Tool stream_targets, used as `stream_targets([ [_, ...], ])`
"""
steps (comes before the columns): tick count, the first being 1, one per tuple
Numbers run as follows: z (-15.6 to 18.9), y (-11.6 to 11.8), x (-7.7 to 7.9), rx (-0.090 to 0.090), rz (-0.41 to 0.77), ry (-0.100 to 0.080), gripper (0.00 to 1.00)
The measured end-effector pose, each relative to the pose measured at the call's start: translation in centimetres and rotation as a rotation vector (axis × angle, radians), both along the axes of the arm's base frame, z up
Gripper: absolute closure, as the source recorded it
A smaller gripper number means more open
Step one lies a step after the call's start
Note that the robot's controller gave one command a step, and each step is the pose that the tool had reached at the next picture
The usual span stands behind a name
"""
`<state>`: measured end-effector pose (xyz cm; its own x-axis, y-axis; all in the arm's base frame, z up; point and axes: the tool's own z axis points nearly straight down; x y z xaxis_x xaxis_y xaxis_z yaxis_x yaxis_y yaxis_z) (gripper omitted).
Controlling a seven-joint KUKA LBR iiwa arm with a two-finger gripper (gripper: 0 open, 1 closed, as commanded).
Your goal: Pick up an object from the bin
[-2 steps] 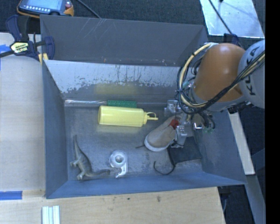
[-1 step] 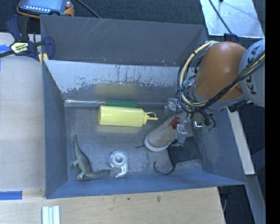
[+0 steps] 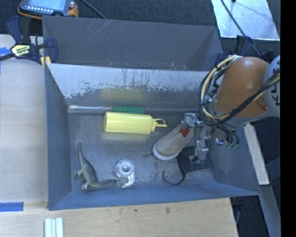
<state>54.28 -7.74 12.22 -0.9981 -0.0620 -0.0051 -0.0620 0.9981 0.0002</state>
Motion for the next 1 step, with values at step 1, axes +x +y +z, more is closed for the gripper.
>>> stream_targets([
  [1, -3.39, -0.66, -0.09, -0.006, 0.135, 0.002, 0.0],
])
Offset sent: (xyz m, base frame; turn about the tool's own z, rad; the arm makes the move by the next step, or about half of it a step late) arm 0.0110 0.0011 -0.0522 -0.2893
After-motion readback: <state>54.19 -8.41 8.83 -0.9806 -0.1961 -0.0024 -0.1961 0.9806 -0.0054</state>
